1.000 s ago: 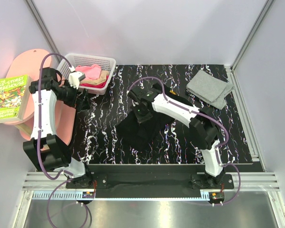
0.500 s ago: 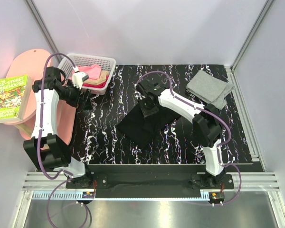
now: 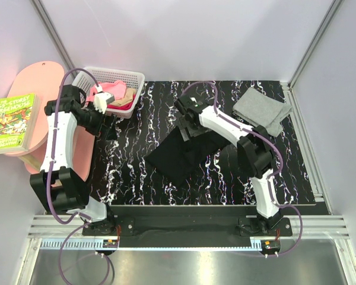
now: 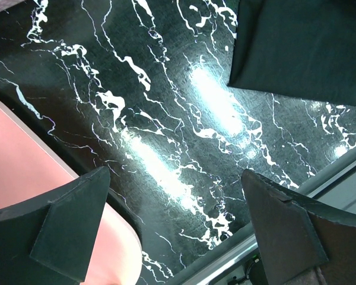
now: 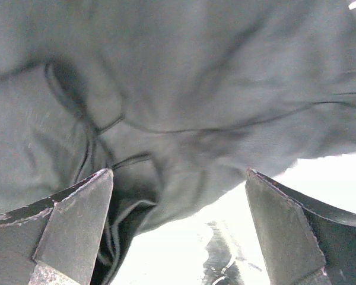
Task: Fold and stack the t-shirts
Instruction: Fold the tshirt
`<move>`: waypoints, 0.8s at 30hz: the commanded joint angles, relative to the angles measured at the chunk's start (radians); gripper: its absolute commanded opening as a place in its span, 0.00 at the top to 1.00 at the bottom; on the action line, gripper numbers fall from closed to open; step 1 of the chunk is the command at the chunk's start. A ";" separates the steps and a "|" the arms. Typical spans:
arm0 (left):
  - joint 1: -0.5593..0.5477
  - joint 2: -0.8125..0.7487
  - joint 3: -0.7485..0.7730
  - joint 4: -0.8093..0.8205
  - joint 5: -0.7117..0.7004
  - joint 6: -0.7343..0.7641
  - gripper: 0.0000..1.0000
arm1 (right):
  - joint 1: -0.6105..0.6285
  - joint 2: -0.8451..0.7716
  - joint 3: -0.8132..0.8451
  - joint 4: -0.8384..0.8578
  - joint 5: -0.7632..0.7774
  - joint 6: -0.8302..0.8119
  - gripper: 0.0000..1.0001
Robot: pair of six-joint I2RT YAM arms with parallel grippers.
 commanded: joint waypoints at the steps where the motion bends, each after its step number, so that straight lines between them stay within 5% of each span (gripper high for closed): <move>1: -0.005 -0.031 0.004 0.015 -0.017 0.003 0.01 | 0.008 -0.036 0.184 -0.125 0.173 0.041 0.00; 3: -0.005 -0.029 0.005 0.015 -0.012 0.001 0.01 | 0.032 -0.049 0.221 -0.187 0.168 0.067 0.00; 10: -0.013 -0.017 0.005 0.017 -0.014 -0.005 0.01 | 0.186 -0.093 0.210 -0.067 -0.456 0.137 0.00; 13: -0.013 -0.023 0.002 0.017 -0.014 -0.003 0.01 | 0.197 -0.063 0.149 -0.018 -0.574 0.163 0.00; 24: -0.013 -0.029 0.012 0.022 -0.026 -0.002 0.01 | 0.139 -0.058 -0.093 0.026 -0.541 0.177 0.00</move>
